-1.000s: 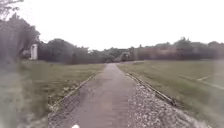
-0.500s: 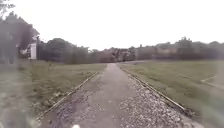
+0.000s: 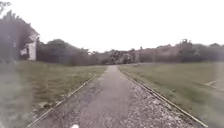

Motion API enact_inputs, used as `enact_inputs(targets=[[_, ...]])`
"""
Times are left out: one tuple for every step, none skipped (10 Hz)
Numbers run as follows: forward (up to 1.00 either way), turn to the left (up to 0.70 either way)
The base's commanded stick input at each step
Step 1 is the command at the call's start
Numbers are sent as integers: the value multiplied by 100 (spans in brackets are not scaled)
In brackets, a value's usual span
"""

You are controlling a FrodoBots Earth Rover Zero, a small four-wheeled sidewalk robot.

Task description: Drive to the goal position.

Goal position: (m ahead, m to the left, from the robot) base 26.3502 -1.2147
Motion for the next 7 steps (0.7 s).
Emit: enact_inputs(targets=[[100,2],[100,3],[100,4],[100,5],[100,7],[100,11],[100,13]])
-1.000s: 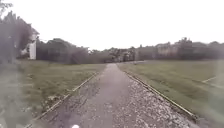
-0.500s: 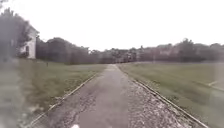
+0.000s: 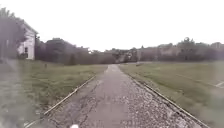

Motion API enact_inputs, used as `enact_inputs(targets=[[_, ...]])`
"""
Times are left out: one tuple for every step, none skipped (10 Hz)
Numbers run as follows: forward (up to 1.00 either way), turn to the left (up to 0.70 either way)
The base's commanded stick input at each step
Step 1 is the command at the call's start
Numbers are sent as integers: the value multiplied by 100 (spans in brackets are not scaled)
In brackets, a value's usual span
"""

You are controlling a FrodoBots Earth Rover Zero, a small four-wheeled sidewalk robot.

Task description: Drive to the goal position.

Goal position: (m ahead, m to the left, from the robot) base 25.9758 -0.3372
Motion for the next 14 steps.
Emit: enact_inputs(targets=[[100,15],[100,2],[100,3],[100,3],[100,3],[100,2],[100,1],[100,1],[100,0],[100,0],[100,0],[100,0],[100,0],[100,0]])
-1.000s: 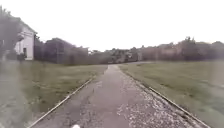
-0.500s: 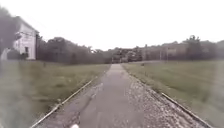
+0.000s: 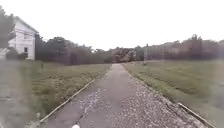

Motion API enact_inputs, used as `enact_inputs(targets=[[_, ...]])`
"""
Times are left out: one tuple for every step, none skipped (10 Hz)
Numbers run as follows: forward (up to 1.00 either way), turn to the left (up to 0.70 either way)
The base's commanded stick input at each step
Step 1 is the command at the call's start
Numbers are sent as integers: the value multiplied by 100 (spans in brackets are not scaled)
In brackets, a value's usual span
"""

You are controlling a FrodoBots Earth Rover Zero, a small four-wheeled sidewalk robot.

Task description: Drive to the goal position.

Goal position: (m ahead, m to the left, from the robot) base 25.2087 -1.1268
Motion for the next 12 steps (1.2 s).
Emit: enact_inputs(targets=[[100,0],[100,-2],[100,-2],[100,-2],[100,-2],[100,-2],[100,-2],[100,-15],[100,-16],[100,-10],[100,0],[100,0]])
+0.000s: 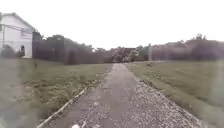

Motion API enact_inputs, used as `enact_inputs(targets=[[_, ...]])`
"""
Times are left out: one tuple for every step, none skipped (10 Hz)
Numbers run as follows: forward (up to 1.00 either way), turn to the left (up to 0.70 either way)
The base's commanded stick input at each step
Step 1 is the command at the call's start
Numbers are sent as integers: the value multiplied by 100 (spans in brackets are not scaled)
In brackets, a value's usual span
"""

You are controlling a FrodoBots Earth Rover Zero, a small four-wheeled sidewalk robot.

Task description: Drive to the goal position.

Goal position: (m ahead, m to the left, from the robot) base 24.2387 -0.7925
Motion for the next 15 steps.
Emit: enact_inputs(targets=[[100,0],[100,0],[100,0],[100,-2],[100,-8],[100,-19],[100,-20],[100,-5],[100,0],[100,1],[100,4],[100,11],[100,22],[100,18],[100,2]])
